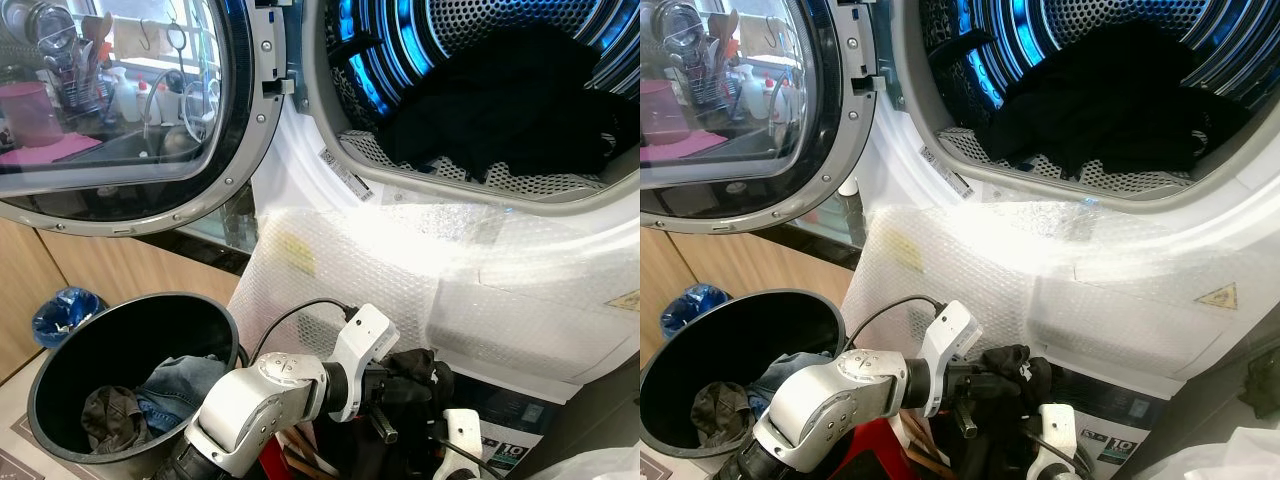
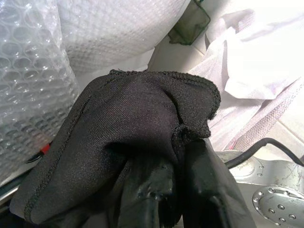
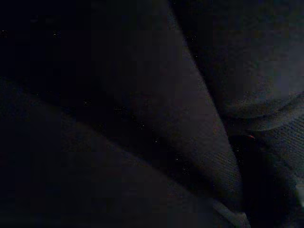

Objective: Clothes washing

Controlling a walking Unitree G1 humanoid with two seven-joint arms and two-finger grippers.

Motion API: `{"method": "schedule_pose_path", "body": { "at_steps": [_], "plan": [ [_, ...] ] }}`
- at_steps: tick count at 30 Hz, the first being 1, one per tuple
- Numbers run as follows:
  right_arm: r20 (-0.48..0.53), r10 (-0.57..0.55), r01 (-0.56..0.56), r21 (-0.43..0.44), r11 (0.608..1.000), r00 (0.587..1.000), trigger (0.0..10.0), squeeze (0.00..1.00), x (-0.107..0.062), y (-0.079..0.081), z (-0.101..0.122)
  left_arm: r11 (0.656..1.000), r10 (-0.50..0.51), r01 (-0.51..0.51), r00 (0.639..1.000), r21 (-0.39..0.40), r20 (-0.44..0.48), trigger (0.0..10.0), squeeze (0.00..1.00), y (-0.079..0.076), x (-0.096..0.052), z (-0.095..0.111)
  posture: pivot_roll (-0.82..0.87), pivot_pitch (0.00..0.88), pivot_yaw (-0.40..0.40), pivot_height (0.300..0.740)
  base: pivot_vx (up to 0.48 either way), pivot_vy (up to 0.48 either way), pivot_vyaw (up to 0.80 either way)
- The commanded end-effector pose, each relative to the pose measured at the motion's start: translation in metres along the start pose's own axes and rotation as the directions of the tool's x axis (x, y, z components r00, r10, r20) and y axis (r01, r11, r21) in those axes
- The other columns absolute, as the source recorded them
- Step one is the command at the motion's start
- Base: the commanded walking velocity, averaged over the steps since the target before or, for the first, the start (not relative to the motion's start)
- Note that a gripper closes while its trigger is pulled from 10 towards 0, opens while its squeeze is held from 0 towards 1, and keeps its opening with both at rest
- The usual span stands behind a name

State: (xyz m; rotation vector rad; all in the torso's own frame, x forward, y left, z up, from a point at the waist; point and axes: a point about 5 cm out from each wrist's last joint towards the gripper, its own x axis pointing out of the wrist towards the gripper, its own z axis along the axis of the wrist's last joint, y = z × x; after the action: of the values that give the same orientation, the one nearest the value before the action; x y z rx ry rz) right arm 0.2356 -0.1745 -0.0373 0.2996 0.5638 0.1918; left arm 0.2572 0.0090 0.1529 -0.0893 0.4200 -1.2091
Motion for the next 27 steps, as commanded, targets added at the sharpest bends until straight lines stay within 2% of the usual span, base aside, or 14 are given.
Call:
{"method": "schedule_pose_path", "body": {
  "at_steps": [1, 7, 11, 18, 20, 23, 27],
  "plan": [
    [0.053, -0.025, 0.023, 0.032, 0.999, 0.998, 0.0, 0.00, 0.001, -0.005, 0.009, 0.999, -0.022, 0.021, 0.999, 0.035, 0.032, 0.0, 0.00, -0.005, -0.003, 0.011, -0.01, 0.000, 0.035, 0.740, 0.000, 0.000, 0.00],
    [0.100, -0.048, 0.038, 0.093, 0.995, 0.994, 0.0, 0.00, -0.001, -0.011, 0.014, 0.999, -0.013, 0.012, 0.999, 0.035, 0.036, 0.0, 0.00, -0.003, -0.005, 0.014, -0.01, 0.000, 0.043, 0.740, 0.000, 0.000, 0.00],
    [0.138, -0.019, -0.002, 0.147, 0.989, 0.990, 0.0, 0.00, -0.004, -0.012, 0.014, 1.000, -0.010, 0.009, 0.999, 0.029, 0.036, 0.0, 0.00, -0.003, -0.006, 0.014, -0.02, 0.000, 0.046, 0.740, 0.000, 0.000, 0.00],
    [0.071, 0.169, -0.172, 0.046, 0.984, 0.983, 0.0, 0.00, -0.013, -0.005, 0.001, 1.000, 0.002, -0.002, 0.999, 0.021, 0.036, 0.0, 0.00, -0.001, -0.006, 0.013, -0.02, 0.000, 0.047, 0.740, 0.000, 0.000, 0.00],
    [-0.005, 0.288, -0.288, -0.011, 0.958, 0.958, 0.0, 0.00, -0.021, -0.002, -0.010, 1.000, 0.004, -0.004, 0.999, 0.021, 0.037, 0.0, 0.00, -0.001, -0.006, 0.014, -0.02, 0.000, 0.046, 0.740, 0.000, 0.000, 0.00],
    [-0.074, 0.397, -0.399, -0.025, 0.916, 0.915, 0.0, 0.00, -0.031, -0.002, -0.019, 1.000, 0.004, -0.005, 0.999, 0.020, 0.039, 0.0, 0.00, -0.001, -0.005, 0.015, -0.02, 0.000, 0.042, 0.740, 0.000, 0.000, 0.00],
    [-0.050, 0.388, -0.389, -0.015, 0.921, 0.920, 0.0, 0.00, -0.032, -0.005, -0.014, 1.000, 0.004, -0.005, 0.999, 0.018, 0.042, 0.0, 0.00, -0.001, -0.005, 0.015, -0.02, 0.000, 0.042, 0.740, 0.000, 0.000, 0.00]
  ]
}}
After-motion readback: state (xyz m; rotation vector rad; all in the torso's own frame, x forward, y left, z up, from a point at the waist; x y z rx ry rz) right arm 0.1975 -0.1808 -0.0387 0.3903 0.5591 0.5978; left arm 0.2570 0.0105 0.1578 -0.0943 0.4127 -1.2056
